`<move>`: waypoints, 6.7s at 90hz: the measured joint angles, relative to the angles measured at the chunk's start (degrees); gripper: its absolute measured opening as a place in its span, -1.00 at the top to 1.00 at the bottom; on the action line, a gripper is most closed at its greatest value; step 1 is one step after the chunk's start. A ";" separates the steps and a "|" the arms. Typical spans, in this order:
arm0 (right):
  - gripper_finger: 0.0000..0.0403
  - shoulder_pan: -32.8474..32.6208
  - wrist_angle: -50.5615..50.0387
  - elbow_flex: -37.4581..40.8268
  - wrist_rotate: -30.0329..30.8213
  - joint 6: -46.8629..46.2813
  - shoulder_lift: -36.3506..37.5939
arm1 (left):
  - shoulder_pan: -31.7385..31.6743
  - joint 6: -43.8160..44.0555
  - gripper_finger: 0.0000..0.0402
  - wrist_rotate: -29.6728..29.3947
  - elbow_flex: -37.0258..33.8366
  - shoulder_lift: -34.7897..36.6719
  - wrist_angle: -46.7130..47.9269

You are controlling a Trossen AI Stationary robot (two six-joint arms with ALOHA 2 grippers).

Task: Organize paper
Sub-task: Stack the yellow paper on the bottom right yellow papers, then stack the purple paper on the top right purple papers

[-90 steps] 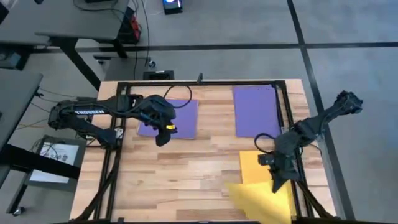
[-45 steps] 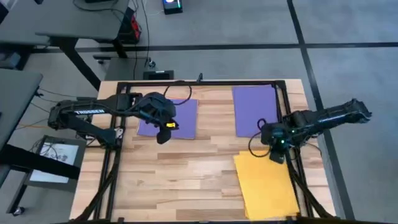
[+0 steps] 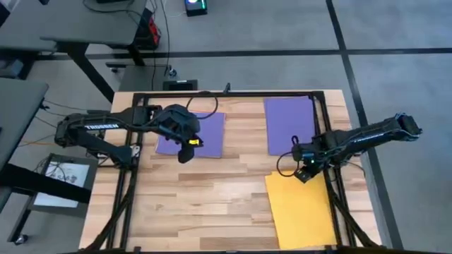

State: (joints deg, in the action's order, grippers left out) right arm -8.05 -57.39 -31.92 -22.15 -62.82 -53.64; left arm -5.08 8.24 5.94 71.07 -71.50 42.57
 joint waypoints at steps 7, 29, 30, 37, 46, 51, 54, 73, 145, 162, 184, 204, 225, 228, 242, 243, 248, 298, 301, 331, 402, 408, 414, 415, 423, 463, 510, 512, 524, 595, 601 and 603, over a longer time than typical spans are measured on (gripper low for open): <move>1.00 -0.18 -0.09 0.00 -0.01 -0.17 0.06 | 0.00 -0.27 0.79 -0.41 0.00 0.00 -0.06; 0.93 0.17 0.07 0.00 -1.40 -1.72 -0.05 | 0.00 -1.49 0.79 -1.17 0.02 -1.19 -0.19; 0.92 0.21 0.07 -0.01 -1.48 -1.78 -0.05 | 0.00 -1.48 0.79 -1.17 0.02 -1.25 -0.20; 0.80 0.36 -0.26 -0.34 -2.10 -2.26 -0.05 | 0.00 -1.18 0.79 -1.17 0.02 -2.13 0.14; 0.61 0.57 -2.35 -1.79 -4.49 -1.27 -0.03 | 0.00 -0.85 0.79 -1.17 0.02 -3.44 0.27; 0.52 0.88 -4.32 -3.09 -6.17 -0.32 0.13 | 0.00 -1.11 0.79 -1.17 0.02 -4.12 0.09; 0.47 1.11 -5.73 -4.10 -6.55 0.39 0.22 | 0.00 -1.56 0.79 -1.18 0.02 -4.56 0.14; 0.36 2.71 -9.60 -11.61 -6.46 6.51 1.26 | 0.00 -4.15 0.79 -1.21 0.02 -5.54 0.07; 0.99 -12.14 40.24 -14.73 26.22 37.31 -39.43 | -0.17 -1.59 0.79 -3.46 3.89 -3.65 6.13; 1.00 -12.21 39.01 -14.86 26.28 36.27 -42.10 | -0.17 -2.06 0.79 -3.49 3.89 -3.67 6.57; 1.00 -12.80 32.57 -14.95 26.23 34.03 -40.95 | -0.17 -2.63 0.79 -3.54 3.89 -3.67 8.25; 1.00 -13.36 26.84 -14.82 26.14 32.63 -39.64 | -0.17 -3.49 0.79 -3.57 3.89 -3.67 8.63; 1.00 -13.35 26.09 -14.93 25.93 29.86 -39.43 | -0.17 -3.46 0.79 -3.57 3.89 -3.67 9.15; 1.00 -13.34 25.64 -15.28 25.72 29.92 -39.35 | -0.17 -3.46 0.79 -3.57 3.89 -3.67 9.14; 1.00 -12.52 22.74 -20.87 25.13 30.57 -38.51 | -0.17 -3.20 0.79 -3.57 4.30 -3.71 9.42; 1.00 -12.37 22.49 -21.47 24.93 30.55 -38.37 | -0.17 -3.11 0.79 -3.56 4.40 -3.71 9.37; 1.00 -11.53 21.10 -24.52 23.84 29.78 -37.83 | -0.18 -2.61 0.79 -3.57 4.79 -3.51 9.29; 0.29 18.07 49.31 -32.20 15.86 0.90 -46.49 | -20.67 -13.99 0.99 6.98 -18.18 -3.61 -4.33; 0.25 18.07 52.43 -32.20 14.53 -0.31 -48.15 | -21.12 -14.01 0.99 7.35 -20.85 -3.67 -7.25; 0.21 16.20 60.00 -32.29 12.24 -7.87 -58.19 | -20.77 -13.98 0.99 7.54 -35.17 -3.65 -25.19; 0.24 14.55 63.90 -32.45 17.71 -11.60 -61.99 | -19.19 -15.33 0.99 7.51 -45.94 -3.61 -39.06; 0.24 14.42 64.24 -32.42 17.72 -12.16 -62.01 | -18.99 -15.32 0.99 7.53 -45.94 -3.61 -39.33; 0.24 14.47 64.36 -32.44 17.70 -12.16 -62.01 | -18.93 -15.31 0.99 7.51 -45.94 -3.65 -39.30; 0.24 14.47 64.31 -32.44 17.70 -12.15 -62.02 | -18.93 -15.28 0.99 7.51 -45.94 -3.64 -39.22; 0.24 14.48 65.18 -32.41 17.70 -11.87 -61.91 | -18.93 -15.26 0.99 7.49 -45.94 -3.64 -39.31; 0.24 14.48 70.32 -32.41 17.61 -11.78 -61.82 | -18.93 -15.11 0.99 7.47 -45.92 -3.63 -39.00; 0.24 14.44 73.09 -32.43 14.51 -12.67 -61.80 | -18.93 -15.94 0.99 7.44 -45.90 -3.63 -39.05; 0.24 14.44 73.11 -32.44 14.35 -12.84 -61.78 | -18.93 -15.95 0.99 7.44 -45.90 -3.63 -39.05; 0.24 14.44 73.85 -32.44 13.10 -14.76 -61.78 | -18.93 -15.96 0.99 7.44 -45.88 -3.63 -39.06; 0.23 14.81 74.15 -32.61 19.36 -20.26 -63.78 | -18.66 -17.57 0.99 7.40 -45.86 -3.63 -39.18; 0.23 14.95 74.49 -32.47 19.51 -19.91 -63.95 | -18.35 -18.10 0.99 7.40 -45.86 -3.63 -39.41; 0.23 15.03 74.77 -32.46 19.58 -19.88 -63.96 | -18.28 -18.27 0.99 7.40 -45.86 -3.64 -39.60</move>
State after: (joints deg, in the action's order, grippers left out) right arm 6.99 17.38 -64.38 -2.57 -82.70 -117.60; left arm -23.36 -10.03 13.34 25.21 -75.14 2.97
